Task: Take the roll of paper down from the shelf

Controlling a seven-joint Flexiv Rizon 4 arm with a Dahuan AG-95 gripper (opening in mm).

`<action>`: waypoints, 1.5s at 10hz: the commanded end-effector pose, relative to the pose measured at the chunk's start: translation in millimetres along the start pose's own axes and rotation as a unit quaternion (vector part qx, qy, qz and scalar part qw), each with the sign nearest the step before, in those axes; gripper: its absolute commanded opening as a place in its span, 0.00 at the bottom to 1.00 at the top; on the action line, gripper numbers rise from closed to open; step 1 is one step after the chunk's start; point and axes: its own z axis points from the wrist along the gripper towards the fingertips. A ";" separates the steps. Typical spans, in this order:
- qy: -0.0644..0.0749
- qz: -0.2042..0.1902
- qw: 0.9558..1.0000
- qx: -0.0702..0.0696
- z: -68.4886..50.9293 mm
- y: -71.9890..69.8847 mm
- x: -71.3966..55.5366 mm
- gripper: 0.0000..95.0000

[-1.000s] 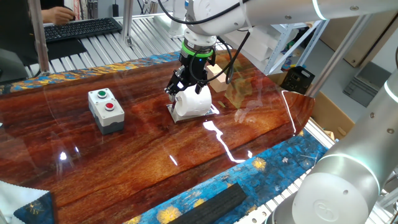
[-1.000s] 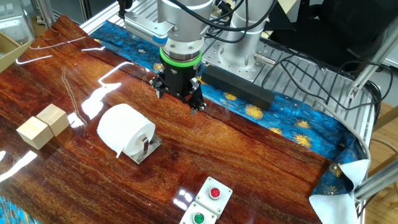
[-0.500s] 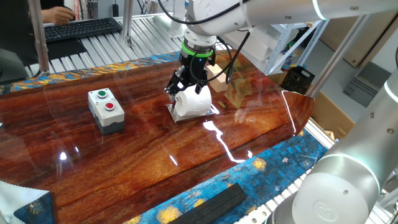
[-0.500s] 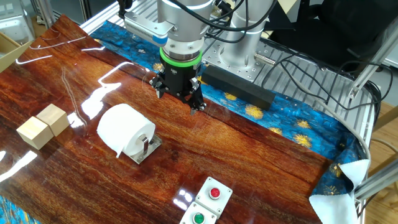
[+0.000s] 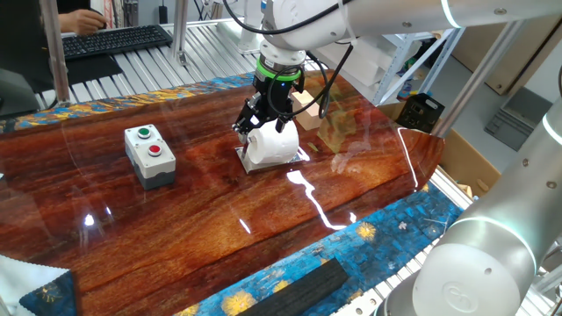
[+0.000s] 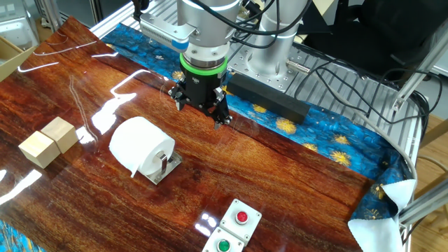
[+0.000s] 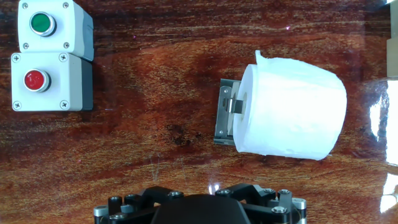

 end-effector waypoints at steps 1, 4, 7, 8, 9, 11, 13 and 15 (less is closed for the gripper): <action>0.001 0.000 1.000 0.000 -0.1 0.1 0.0 1.00; -0.032 0.075 0.997 -0.009 0.7 0.4 0.2 0.00; -0.032 0.075 0.997 -0.009 1.6 0.7 -0.1 0.00; -0.032 0.075 0.997 -0.009 1.8 0.8 -0.2 0.00; -0.032 0.076 0.997 -0.009 1.9 0.8 -0.2 0.00; -0.032 0.075 0.997 -0.009 2.0 0.9 -0.3 0.00; -0.032 0.075 0.997 -0.009 2.1 0.9 -0.3 0.00; -0.031 0.075 0.997 -0.009 2.3 1.0 -0.3 0.00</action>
